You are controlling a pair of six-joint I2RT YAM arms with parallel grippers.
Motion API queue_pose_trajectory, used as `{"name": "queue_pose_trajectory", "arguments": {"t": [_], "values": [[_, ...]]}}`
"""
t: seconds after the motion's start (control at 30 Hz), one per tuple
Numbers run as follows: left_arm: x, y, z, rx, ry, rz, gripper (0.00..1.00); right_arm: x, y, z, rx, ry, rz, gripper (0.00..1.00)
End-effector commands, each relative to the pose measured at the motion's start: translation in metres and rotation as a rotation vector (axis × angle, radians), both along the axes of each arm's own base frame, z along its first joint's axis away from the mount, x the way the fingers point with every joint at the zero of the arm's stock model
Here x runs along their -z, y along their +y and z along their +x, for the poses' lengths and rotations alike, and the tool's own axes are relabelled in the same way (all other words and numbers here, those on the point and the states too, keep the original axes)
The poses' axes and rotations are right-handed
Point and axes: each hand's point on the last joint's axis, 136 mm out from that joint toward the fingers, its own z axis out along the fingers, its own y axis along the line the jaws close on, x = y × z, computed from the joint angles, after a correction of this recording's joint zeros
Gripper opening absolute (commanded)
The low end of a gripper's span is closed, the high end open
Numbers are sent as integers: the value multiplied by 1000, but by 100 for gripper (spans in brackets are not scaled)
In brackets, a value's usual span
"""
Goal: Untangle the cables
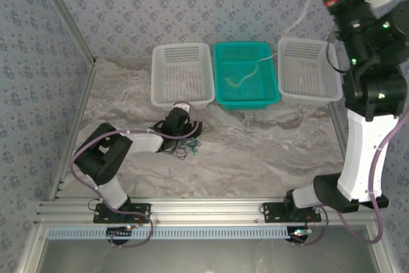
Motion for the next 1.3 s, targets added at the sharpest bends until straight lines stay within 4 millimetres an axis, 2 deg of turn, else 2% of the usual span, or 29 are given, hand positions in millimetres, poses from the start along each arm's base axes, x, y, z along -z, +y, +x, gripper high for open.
{"name": "queue_pose_trajectory", "arguments": {"t": [0.0,0.1,0.2,0.27,0.33,0.47,0.63,0.7,0.83,0.93,1.0,1.07,1.13,1.2,1.27], "values": [[6,19,-7,-62,16,18,96,-29,-42,-37,142,-94,76,0],[6,21,-12,-46,15,14,97,-35,-56,-32,159,-107,68,0],[-7,11,-18,14,-6,-52,98,-31,-63,-8,147,-99,26,0],[-24,3,-25,59,-27,-122,99,-27,-77,11,141,-85,25,0],[-46,-3,-33,103,-54,-190,100,-20,-99,33,137,-62,60,0],[-94,-7,-46,162,-133,-281,100,-16,-127,60,147,-66,95,0],[-152,3,-61,192,-234,-319,100,-21,-153,70,266,-122,71,0],[-168,6,-66,198,-263,-325,99,-24,-162,73,312,-155,68,0],[-183,13,-71,197,-292,-330,99,-32,-168,88,305,-248,99,0],[-178,13,-70,186,-287,-328,99,-39,-156,101,292,-325,102,0],[-171,12,-67,180,-270,-324,99,-35,-153,112,309,-323,95,0],[-165,10,-66,177,-247,-324,99,-20,-156,132,300,-272,110,0],[-162,8,-65,174,-240,-333,100,10,-152,161,249,-146,118,0],[-158,8,-63,168,-241,-334,100,56,-130,196,165,28,65,0],[-155,8,-61,164,-238,-323,99,124,-99,226,103,250,-53,0]]}}
